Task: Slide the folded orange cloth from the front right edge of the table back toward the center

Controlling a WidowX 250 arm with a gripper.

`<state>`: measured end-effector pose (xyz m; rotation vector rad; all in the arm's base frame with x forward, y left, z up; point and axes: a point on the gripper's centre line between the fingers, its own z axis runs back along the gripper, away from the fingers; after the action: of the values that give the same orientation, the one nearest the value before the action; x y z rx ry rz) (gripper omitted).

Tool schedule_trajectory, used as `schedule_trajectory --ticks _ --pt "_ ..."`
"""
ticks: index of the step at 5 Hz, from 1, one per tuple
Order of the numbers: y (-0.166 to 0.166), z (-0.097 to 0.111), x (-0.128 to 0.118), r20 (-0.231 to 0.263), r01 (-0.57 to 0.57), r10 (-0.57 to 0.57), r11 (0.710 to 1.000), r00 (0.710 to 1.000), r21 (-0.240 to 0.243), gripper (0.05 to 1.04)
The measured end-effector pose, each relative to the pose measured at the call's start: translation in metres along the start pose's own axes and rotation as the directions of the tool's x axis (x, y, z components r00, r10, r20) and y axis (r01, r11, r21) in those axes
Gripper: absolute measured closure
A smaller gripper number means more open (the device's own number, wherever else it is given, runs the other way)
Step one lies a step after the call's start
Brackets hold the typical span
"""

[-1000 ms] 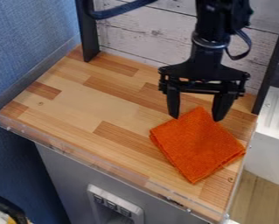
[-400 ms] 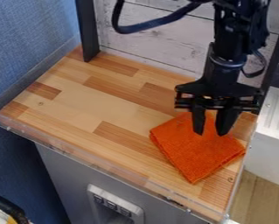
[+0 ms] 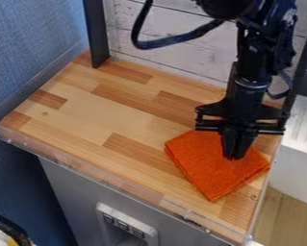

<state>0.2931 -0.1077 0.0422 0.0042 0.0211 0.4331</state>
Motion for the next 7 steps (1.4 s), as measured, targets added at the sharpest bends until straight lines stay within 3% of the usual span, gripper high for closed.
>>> schedule_trajectory --ticks 4,7 --pt "0.008 -0.032 0.001 0.008 -0.007 0.008 1.0 1.0 -0.02 1.025" --pt "0.008 -0.032 0.005 0.022 0.21 -0.209 0.978 0.978 -0.018 1.025"
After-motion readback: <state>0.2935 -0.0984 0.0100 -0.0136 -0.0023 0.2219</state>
